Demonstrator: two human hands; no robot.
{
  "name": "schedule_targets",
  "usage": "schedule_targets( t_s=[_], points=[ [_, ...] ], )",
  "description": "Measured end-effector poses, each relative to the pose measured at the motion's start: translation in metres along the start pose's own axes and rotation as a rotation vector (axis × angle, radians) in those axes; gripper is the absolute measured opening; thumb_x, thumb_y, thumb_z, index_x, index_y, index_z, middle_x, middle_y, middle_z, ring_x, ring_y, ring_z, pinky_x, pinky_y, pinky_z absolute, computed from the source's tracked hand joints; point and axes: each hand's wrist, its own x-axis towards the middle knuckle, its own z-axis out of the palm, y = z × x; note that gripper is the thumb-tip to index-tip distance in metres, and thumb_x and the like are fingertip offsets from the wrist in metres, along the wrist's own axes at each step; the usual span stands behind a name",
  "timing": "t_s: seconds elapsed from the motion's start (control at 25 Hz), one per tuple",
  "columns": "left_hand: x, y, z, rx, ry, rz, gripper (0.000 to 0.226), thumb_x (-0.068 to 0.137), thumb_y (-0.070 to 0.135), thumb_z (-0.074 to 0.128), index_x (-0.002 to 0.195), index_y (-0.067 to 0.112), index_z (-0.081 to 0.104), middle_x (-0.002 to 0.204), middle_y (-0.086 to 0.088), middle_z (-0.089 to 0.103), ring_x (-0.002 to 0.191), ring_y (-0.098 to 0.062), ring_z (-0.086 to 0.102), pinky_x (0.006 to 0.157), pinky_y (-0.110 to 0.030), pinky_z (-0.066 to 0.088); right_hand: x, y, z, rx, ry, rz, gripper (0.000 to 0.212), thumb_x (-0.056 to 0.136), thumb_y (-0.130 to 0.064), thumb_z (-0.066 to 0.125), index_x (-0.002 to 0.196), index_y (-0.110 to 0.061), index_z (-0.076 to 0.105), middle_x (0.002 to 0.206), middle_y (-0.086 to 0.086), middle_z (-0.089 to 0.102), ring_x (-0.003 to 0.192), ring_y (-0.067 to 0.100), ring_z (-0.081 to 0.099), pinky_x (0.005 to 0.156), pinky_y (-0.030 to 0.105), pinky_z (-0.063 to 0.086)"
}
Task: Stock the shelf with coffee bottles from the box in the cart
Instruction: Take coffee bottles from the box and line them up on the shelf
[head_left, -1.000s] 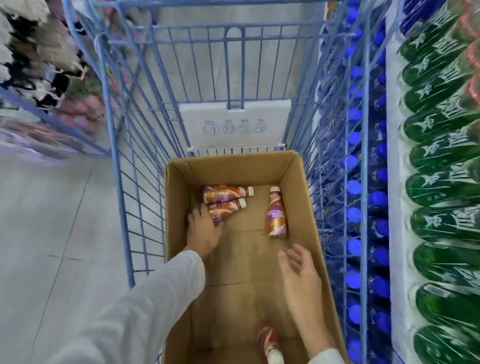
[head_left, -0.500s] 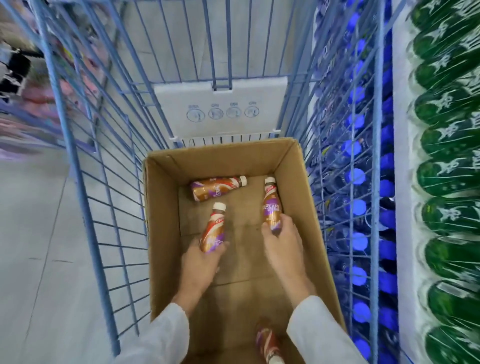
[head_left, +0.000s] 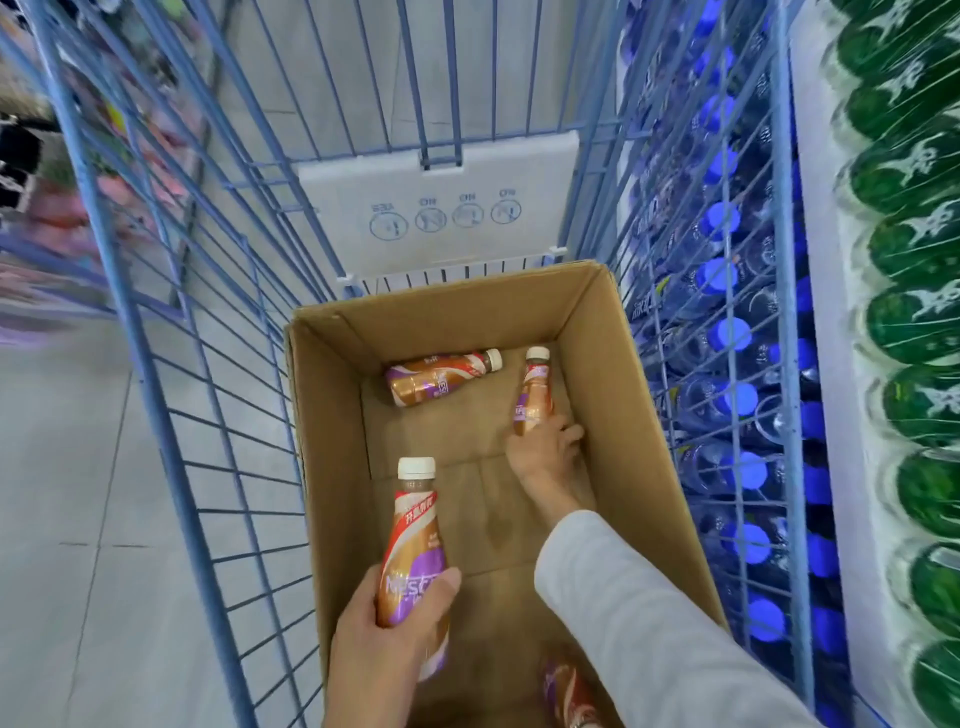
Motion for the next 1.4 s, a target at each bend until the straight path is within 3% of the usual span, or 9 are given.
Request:
schedule_targets(
  t_s=[0.12,0.28,0.48,0.56,0.68,0.92,1.12,1.24,1.4],
  points=[
    [-0.008,0.01,-0.005,-0.005,-0.037,0.007,0.091,0.039,0.061,0.082,0.117,0.018,0.063,0.103,-0.008,0.068,0.094,-0.029,0.067,0.081,-0.043,0.059,-0.001,0.006,0.006,0.241,-0.122,0.087,0.068,0.087,-0.024,0.072,0.141,0.0,0.039,0.136,0.019,0.049,0.114,0.034,0.057,0.08,0.031,0.042],
    [-0.039,0.021,-0.021,-0.033,-0.043,0.061,0.071,0.059,0.055,0.09,0.113,0.02,0.06,0.098,-0.005,0.065,0.088,-0.023,0.065,0.067,-0.035,0.058,-0.062,0.022,-0.033,0.661,-0.378,0.22,0.044,0.086,-0.021,0.074,0.12,-0.001,0.056,0.079,0.01,0.066,0.063,0.017,0.061,0.052,0.022,0.047],
    [-0.1,0.039,-0.049,-0.1,-0.007,0.09,0.074,0.072,0.048,0.084,0.13,0.021,0.049,0.114,-0.008,0.058,0.097,-0.026,0.06,0.081,-0.043,0.058,-0.174,0.054,-0.095,0.86,-0.481,0.22,0.073,0.061,-0.034,0.09,0.122,-0.007,0.06,0.1,0.011,0.072,0.079,0.021,0.071,0.063,0.027,0.054],
    [-0.132,0.044,-0.064,-0.154,-0.011,0.129,0.065,0.075,0.044,0.083,0.125,0.02,0.049,0.109,-0.008,0.058,0.091,-0.026,0.06,0.073,-0.038,0.056,-0.21,0.059,-0.121,0.932,-0.506,0.202,0.088,0.038,-0.033,0.092,0.117,-0.003,0.066,0.089,0.012,0.074,0.069,0.021,0.071,0.062,0.031,0.054],
    [-0.174,0.049,-0.083,-0.208,-0.064,0.189,0.053,0.082,0.038,0.079,0.12,0.017,0.049,0.107,-0.009,0.058,0.082,-0.021,0.057,0.065,-0.034,0.05,-0.258,0.063,-0.162,1.068,-0.522,0.11,0.08,0.041,-0.016,0.089,0.116,-0.002,0.067,0.085,0.012,0.074,0.072,0.023,0.069,0.064,0.035,0.054],
    [-0.247,0.049,-0.116,-0.202,-0.215,0.371,0.047,0.076,0.032,0.085,0.109,0.004,0.066,0.088,-0.012,0.071,0.075,-0.029,0.068,0.059,-0.032,0.052,-0.345,0.063,-0.237,1.258,-0.384,-0.189,0.088,0.034,-0.026,0.088,0.117,-0.006,0.066,0.092,0.011,0.074,0.079,0.026,0.068,0.066,0.034,0.054],
    [-0.3,0.042,-0.134,-0.087,-0.451,0.583,0.068,0.045,0.059,0.092,0.095,0.017,0.075,0.08,-0.006,0.078,0.078,-0.03,0.075,0.071,-0.043,0.061,-0.423,0.097,-0.264,1.376,-0.2,-0.3,0.08,0.043,-0.018,0.085,0.119,-0.001,0.065,0.093,0.018,0.074,0.078,0.029,0.069,0.071,0.039,0.054],
    [-0.333,0.032,-0.138,-0.032,-0.581,0.669,0.059,0.053,0.055,0.093,0.095,0.019,0.073,0.074,0.0,0.077,0.073,-0.027,0.074,0.077,-0.05,0.06,-0.477,0.131,-0.271,1.478,-0.054,-0.346,0.07,0.049,-0.013,0.081,0.117,-0.005,0.066,0.082,0.011,0.073,0.07,0.023,0.069,0.059,0.032,0.054],
    [-0.38,0.006,-0.129,0.06,-0.763,0.722,0.032,0.078,0.035,0.084,0.099,0.014,0.072,0.076,-0.005,0.078,0.068,-0.023,0.07,0.068,-0.038,0.056,-0.536,0.194,-0.277,1.557,0.162,-0.311,0.086,0.039,-0.024,0.086,0.122,-0.009,0.065,0.098,0.017,0.074,0.083,0.032,0.07,0.076,0.043,0.055]
  ],
)
